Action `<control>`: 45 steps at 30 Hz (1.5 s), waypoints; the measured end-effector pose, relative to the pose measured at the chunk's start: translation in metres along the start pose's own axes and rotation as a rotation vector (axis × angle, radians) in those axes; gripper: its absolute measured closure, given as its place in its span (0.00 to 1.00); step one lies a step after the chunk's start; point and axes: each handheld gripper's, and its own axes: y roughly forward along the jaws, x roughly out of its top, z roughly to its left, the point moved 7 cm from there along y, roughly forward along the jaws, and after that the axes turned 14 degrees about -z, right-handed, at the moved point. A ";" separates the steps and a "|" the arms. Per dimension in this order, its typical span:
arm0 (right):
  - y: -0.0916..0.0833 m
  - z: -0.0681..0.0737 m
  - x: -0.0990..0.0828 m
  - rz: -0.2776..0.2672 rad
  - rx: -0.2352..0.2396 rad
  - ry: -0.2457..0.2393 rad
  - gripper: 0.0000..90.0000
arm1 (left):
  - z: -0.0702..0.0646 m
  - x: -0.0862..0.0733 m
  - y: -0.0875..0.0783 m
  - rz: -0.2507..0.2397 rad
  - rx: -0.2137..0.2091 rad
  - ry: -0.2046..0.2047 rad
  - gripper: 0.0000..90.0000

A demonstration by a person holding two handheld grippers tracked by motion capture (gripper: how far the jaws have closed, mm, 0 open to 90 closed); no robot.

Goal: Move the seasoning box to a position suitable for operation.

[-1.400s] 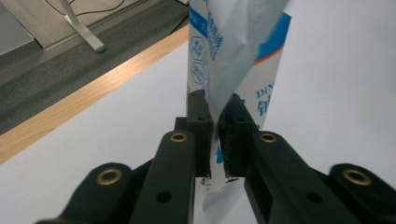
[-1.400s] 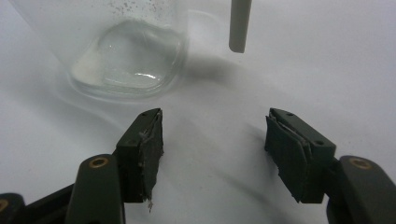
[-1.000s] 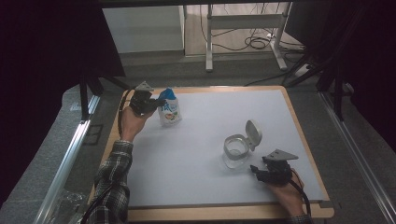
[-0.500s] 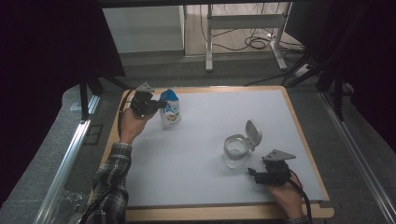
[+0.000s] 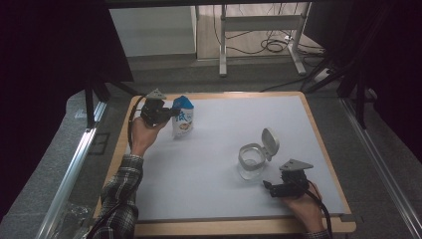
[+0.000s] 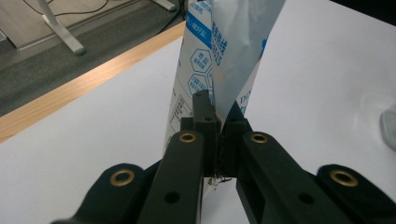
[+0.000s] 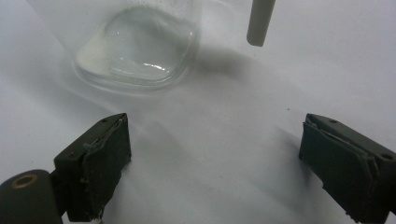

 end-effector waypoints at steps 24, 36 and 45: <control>-0.002 0.002 0.001 0.002 -0.015 0.005 0.14 | -0.042 0.007 -0.016 0.000 -0.067 0.029 1.00; -0.008 0.005 0.002 -0.012 -0.028 -0.026 0.20 | -0.067 0.010 -0.027 -0.013 -0.110 0.021 1.00; -0.011 0.010 0.003 -0.027 -0.010 -0.011 0.22 | -0.084 0.010 -0.036 -0.015 -0.129 0.031 1.00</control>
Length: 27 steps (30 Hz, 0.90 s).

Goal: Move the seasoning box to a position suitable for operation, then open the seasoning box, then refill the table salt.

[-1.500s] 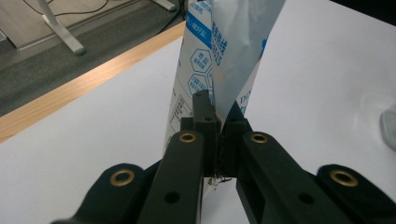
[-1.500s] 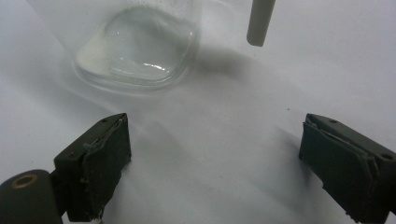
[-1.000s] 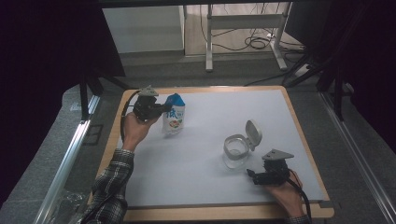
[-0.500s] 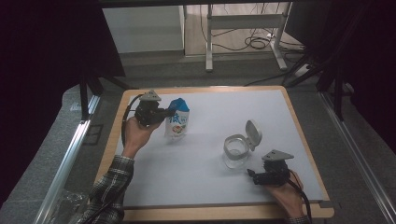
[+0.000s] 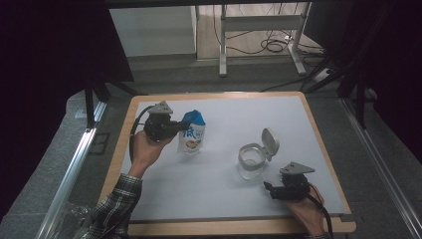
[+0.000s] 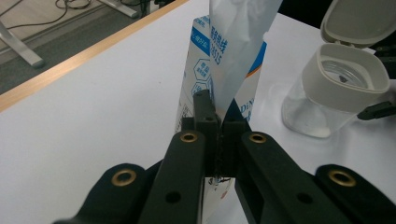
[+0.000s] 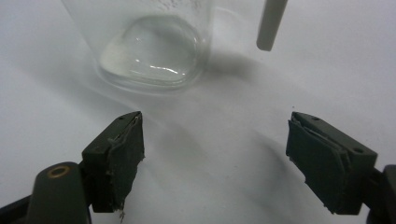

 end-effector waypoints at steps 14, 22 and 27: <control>-0.007 0.013 0.005 -0.037 0.035 -0.020 0.29 | -0.021 0.002 -0.006 -0.007 -0.028 0.014 1.00; -0.007 0.026 0.004 -0.036 0.060 -0.015 0.29 | -0.038 0.003 -0.008 -0.008 -0.049 0.032 1.00; -0.009 0.029 0.007 -0.053 0.074 0.004 0.29 | -0.047 0.002 -0.009 -0.006 -0.064 0.038 1.00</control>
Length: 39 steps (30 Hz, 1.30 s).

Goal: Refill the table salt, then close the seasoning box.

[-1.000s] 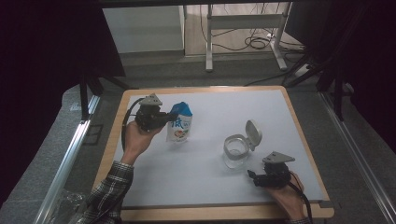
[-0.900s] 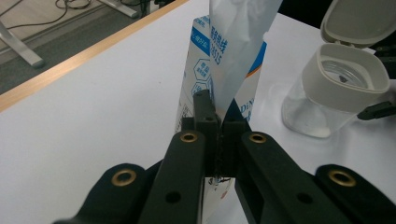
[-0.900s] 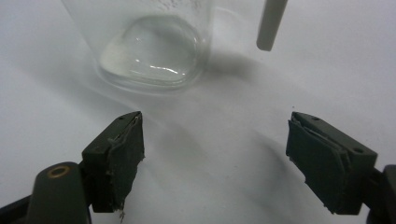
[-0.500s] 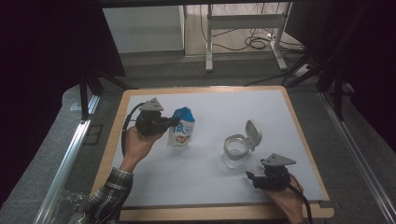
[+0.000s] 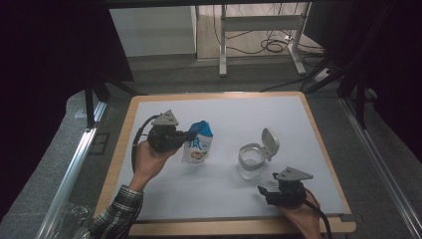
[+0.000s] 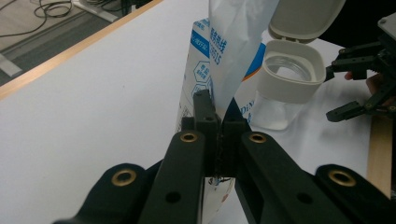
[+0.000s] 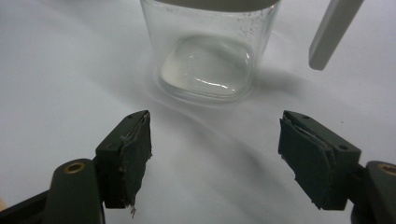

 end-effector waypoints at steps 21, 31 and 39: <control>0.005 0.022 0.007 -0.009 0.047 -0.020 0.29 | -0.026 -0.001 0.001 -0.010 -0.035 -0.010 1.00; 0.011 0.035 0.009 -0.008 0.112 -0.001 0.32 | -0.041 0.003 0.003 -0.013 -0.066 -0.003 1.00; 0.016 0.048 0.014 -0.022 0.127 -0.034 0.34 | -0.049 0.000 0.005 -0.003 -0.078 -0.006 1.00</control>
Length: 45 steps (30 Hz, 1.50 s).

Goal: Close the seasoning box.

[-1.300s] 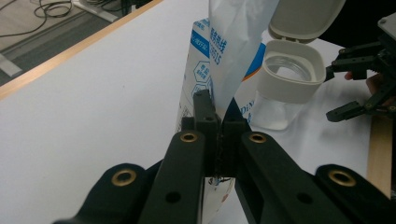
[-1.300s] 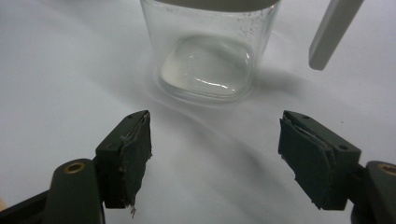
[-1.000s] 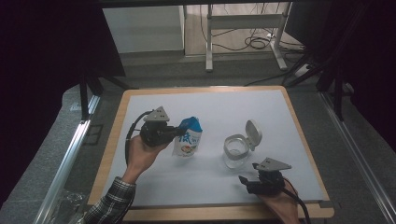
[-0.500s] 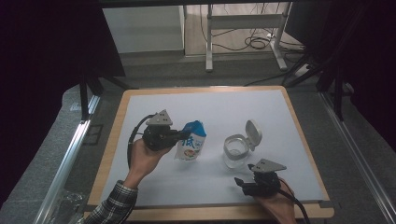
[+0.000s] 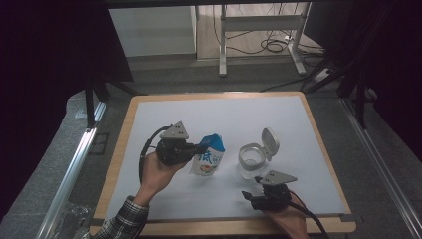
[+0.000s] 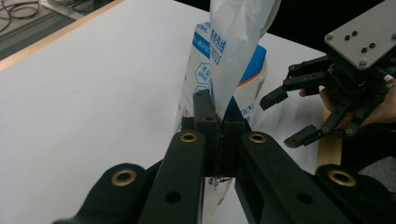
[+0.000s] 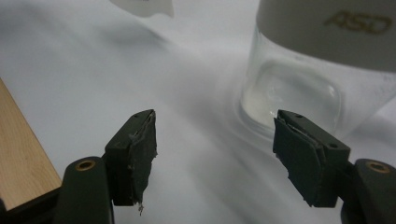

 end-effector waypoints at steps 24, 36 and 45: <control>0.036 0.027 0.009 -0.018 0.056 -0.029 0.34 | -0.012 0.011 0.007 0.003 -0.022 0.004 1.00; 0.058 0.035 0.013 -0.021 0.048 -0.030 0.37 | -0.016 0.017 0.009 0.005 -0.009 -0.001 1.00; 0.071 0.040 0.012 -0.022 0.028 -0.035 0.39 | -0.020 0.019 0.009 0.013 -0.013 -0.002 1.00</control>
